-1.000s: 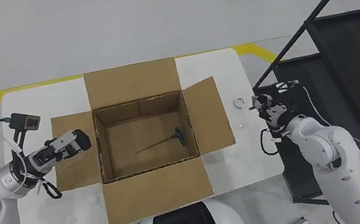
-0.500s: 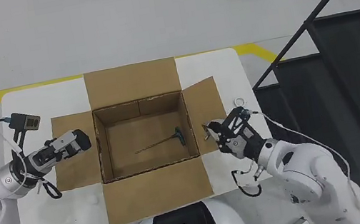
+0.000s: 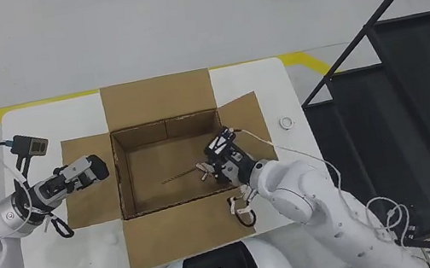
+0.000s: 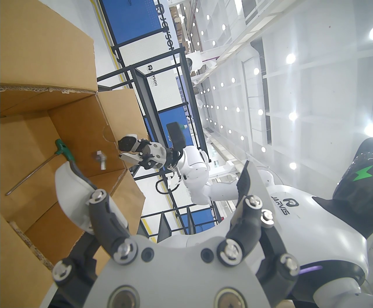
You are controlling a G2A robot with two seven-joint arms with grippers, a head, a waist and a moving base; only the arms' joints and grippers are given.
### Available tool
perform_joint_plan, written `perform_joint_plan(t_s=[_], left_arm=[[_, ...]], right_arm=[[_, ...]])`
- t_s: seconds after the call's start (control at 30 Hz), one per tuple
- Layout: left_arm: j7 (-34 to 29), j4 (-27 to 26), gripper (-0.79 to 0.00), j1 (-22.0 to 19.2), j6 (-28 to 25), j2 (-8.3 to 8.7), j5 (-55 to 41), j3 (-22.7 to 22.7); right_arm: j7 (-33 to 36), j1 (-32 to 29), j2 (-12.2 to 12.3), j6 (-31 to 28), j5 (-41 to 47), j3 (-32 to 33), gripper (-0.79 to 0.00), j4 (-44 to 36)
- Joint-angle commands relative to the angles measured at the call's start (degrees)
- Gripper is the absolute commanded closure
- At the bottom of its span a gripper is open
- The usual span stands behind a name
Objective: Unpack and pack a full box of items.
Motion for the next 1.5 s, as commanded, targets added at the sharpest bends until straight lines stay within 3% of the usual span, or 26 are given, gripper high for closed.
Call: perform_joint_plan(t_s=[0.0,0.23,0.4,0.5,0.8,1.1,1.17,1.2,1.23,1.47], left_arm=[[0.00,0.00,-0.785,0.00,0.00,0.00,0.00,0.00],[0.00,0.00,-0.785,0.00,0.00,0.00,0.00,0.00],[0.00,0.00,-0.785,0.00,0.00,0.00,0.00,0.00],[0.00,0.00,-0.785,0.00,0.00,0.00,0.00,0.00],[0.00,0.00,-0.785,0.00,0.00,0.00,0.00,0.00],[0.00,0.00,-0.785,0.00,0.00,0.00,0.00,0.00],[0.00,0.00,-0.785,0.00,0.00,0.00,0.00,0.00],[0.00,0.00,-0.785,0.00,0.00,0.00,0.00,0.00],[0.00,0.00,-0.785,0.00,0.00,0.00,0.00,0.00],[0.00,0.00,-0.785,0.00,0.00,0.00,0.00,0.00]], right_arm=[[-1.26,-2.40,0.55,-0.86,1.82,4.52,-0.785,-2.36],[-9.50,-13.04,2.15,-2.22,11.95,27.16,-0.785,-7.92],[-8.03,-11.55,2.65,-1.89,17.21,35.23,-0.785,-0.92],[-6.45,-7.59,2.80,-0.29,15.86,34.27,-0.785,5.23],[-4.83,5.45,2.12,6.07,8.00,23.01,-0.785,25.69],[-6.96,13.48,1.01,11.78,8.02,18.22,-0.767,41.26],[-7.19,14.65,0.80,12.88,8.55,17.73,-0.459,43.51],[-7.31,15.11,0.71,13.16,8.86,17.54,-0.376,44.51],[-7.54,15.52,0.63,13.47,9.08,17.38,-0.342,45.37],[-8.62,17.97,0.09,15.32,10.66,16.33,-0.308,50.54]])
